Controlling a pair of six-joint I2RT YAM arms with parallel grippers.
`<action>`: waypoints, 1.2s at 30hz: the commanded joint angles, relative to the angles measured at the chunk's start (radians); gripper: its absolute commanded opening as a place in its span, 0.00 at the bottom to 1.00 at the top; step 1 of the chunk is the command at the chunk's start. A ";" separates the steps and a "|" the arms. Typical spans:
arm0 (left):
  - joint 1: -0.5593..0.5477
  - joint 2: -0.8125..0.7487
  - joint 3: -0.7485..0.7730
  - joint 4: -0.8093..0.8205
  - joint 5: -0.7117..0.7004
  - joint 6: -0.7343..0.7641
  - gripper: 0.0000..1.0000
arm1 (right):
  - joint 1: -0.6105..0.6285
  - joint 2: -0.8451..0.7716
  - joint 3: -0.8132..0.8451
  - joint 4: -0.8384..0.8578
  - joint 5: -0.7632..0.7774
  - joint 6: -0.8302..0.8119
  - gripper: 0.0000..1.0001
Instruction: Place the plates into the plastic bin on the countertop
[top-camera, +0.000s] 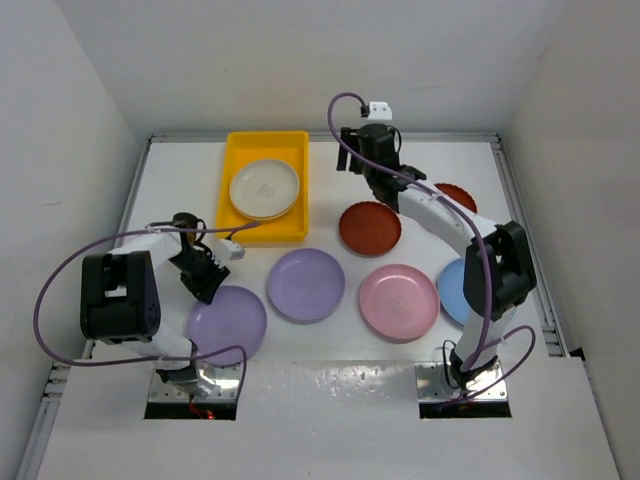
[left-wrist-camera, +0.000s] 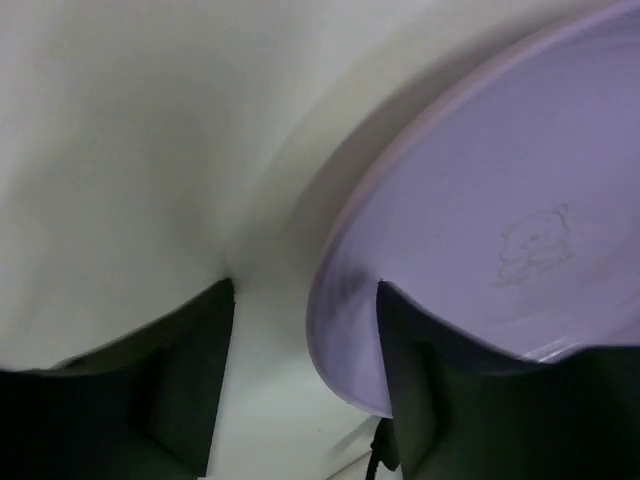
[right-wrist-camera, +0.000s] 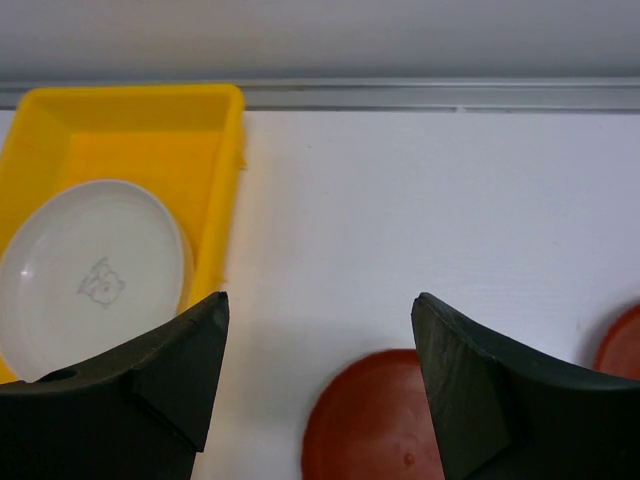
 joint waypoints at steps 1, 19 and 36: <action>-0.012 -0.018 -0.043 0.147 -0.101 -0.044 0.42 | -0.006 -0.064 -0.068 0.043 0.038 0.025 0.73; -0.107 -0.018 0.555 -0.455 0.486 0.231 0.00 | -0.040 -0.078 -0.100 0.032 -0.005 0.067 0.73; -0.008 0.473 1.032 0.374 0.241 -0.868 0.00 | -0.066 -0.125 -0.157 -0.049 0.031 0.045 0.74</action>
